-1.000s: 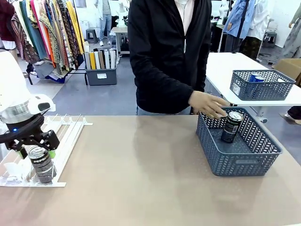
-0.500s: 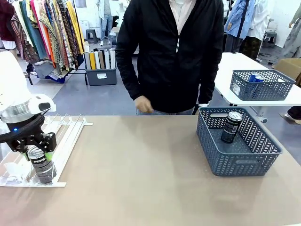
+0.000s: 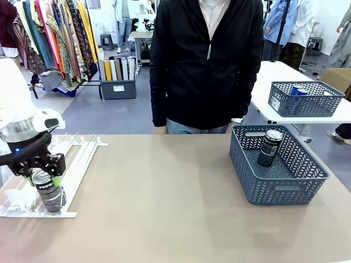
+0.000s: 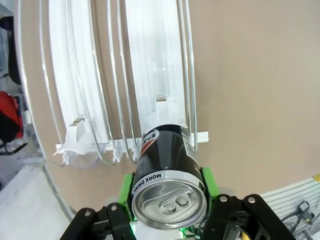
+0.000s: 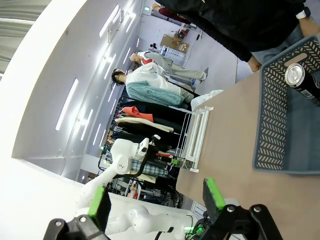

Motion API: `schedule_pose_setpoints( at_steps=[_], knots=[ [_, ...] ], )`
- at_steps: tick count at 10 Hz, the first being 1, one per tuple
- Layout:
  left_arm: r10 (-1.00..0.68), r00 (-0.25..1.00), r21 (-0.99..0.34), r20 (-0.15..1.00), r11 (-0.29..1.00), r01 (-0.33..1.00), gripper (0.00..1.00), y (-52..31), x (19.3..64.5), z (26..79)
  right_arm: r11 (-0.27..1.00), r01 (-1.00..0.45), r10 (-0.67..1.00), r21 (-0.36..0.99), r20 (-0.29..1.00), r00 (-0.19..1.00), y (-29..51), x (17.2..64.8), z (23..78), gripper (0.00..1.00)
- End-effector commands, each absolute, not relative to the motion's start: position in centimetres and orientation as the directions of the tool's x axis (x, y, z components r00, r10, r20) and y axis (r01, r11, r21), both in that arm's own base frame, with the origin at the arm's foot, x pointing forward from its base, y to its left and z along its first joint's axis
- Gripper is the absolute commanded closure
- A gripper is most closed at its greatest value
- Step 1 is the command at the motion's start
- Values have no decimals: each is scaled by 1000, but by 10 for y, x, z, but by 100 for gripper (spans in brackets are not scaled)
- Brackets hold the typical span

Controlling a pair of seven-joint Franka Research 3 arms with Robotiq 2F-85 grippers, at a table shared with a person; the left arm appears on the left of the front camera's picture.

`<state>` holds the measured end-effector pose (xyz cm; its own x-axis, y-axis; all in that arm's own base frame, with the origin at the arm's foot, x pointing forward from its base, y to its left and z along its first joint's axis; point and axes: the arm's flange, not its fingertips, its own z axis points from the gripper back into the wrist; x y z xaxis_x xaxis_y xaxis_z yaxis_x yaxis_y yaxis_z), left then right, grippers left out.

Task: Retrieve and store the cans from the dispenser.
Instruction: Pick up one can from the Automatic Can Dispenser and place it in the middle of the table.

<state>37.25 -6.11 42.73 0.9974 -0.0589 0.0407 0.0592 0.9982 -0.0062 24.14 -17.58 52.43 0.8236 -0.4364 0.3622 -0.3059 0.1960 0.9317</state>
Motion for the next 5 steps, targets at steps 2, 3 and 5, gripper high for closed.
schedule_pose_setpoints(
  at_steps=[2,3,5],
  knots=[
    [-225,952,24,207,974,225,100,-58,342,531,183,-334,-445,925,381,811,-175,243,527,0],
    [-266,936,38,229,964,264,100,-60,330,564,183,-334,-445,925,381,811,-175,243,527,0],
    [-286,889,56,357,957,285,100,-62,311,603,183,-334,-445,925,381,811,-175,243,527,0]
  ],
)
